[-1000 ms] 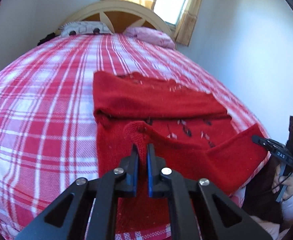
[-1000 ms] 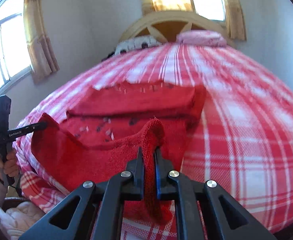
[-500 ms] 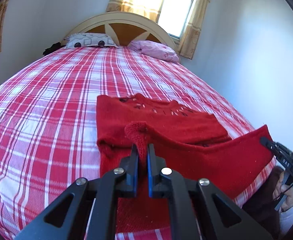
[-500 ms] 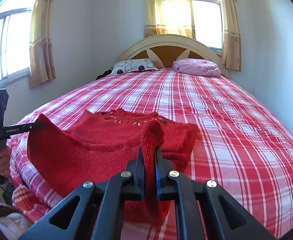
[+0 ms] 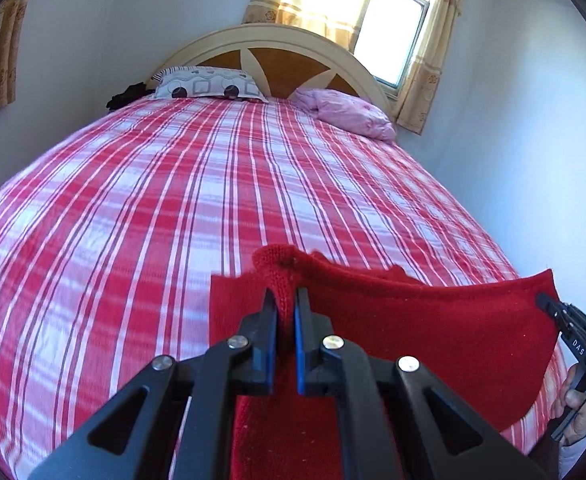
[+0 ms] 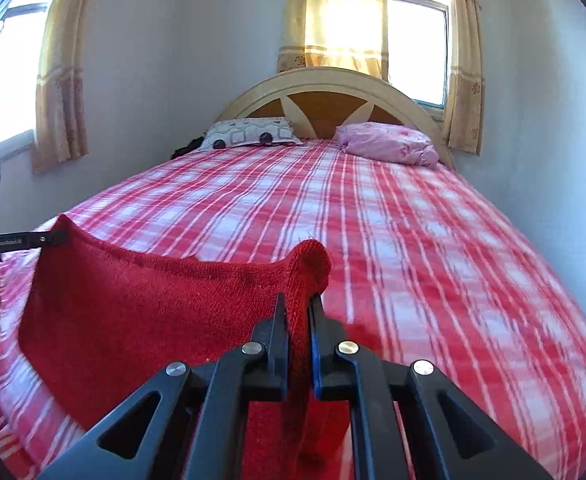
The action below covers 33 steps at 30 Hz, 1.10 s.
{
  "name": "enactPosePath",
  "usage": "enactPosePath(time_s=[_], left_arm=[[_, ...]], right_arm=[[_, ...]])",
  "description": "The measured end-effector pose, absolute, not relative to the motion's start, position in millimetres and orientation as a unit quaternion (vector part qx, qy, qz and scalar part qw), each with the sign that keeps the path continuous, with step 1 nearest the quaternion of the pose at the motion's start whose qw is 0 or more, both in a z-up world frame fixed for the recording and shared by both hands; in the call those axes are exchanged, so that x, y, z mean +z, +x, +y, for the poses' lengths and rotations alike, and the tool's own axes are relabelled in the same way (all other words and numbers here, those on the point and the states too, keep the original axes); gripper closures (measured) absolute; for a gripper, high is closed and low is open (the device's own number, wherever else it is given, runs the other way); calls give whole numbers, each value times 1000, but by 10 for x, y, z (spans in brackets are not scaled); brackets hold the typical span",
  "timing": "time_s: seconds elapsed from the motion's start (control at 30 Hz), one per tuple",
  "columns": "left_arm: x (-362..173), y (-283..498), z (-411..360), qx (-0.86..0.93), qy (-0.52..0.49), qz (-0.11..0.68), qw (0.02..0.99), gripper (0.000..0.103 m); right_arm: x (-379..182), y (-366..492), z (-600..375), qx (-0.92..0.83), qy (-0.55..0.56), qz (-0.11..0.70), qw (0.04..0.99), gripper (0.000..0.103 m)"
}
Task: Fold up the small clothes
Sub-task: 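Lift the folded edge with both tools and fold it over toward the collar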
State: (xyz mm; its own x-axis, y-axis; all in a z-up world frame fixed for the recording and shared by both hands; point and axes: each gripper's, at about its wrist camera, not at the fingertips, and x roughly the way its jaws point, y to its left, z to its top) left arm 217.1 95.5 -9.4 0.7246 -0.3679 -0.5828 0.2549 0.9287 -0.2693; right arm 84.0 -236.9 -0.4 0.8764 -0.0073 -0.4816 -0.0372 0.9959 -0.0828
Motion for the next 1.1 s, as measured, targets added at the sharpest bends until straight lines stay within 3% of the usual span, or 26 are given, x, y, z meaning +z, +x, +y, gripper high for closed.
enactPosePath(time_s=[0.27,0.5,0.67,0.9,1.1], left_arm=[[-328,2892,724,-123,-78,358,922,95],[-1037,3227,576,-78,-58,429,898,95],[-1101,3227,676,-70,-88,431,895,86],[-1091,3206,575,-53,-55,425,902,84],[-1094,3214,566,-26,-39,423,905,67]], right_arm=[[-363,1696,-2379,-35,-70,281,956,96],[-972,2073,-2432,-56,-92,352,930,95],[-1212,2267,-2423,-58,-108,411,903,95],[-1314,2220,-2155,-92,-216,394,889,95],[-1332,2230,-2053,-118,-270,384,875,90]])
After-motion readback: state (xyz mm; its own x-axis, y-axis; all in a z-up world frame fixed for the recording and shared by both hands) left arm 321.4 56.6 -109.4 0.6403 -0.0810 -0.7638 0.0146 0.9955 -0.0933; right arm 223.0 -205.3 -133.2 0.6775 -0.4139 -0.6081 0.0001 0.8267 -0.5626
